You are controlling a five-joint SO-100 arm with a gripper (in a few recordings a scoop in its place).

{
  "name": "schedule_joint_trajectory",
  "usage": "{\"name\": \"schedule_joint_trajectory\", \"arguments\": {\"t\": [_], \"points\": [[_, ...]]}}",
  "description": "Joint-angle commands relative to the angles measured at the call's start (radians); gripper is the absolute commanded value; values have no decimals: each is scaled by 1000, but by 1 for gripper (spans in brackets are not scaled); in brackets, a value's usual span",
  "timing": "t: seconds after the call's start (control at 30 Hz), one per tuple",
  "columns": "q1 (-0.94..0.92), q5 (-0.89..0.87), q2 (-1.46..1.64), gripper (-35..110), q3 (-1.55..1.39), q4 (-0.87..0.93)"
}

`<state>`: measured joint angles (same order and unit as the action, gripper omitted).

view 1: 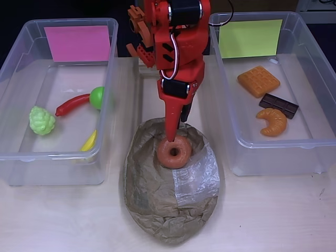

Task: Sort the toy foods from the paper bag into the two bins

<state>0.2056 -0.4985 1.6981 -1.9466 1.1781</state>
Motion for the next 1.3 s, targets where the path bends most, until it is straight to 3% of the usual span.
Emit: {"name": "schedule_joint_trajectory", "arguments": {"t": [0.0,0.53,0.93,1.27], "points": [[20,-60,-23,29,-34,-43],[67,-173,-272,26,-43,-232],[8,-81,-410,23,-6,-318],[-21,-34,-422,3,89,-213]]}}
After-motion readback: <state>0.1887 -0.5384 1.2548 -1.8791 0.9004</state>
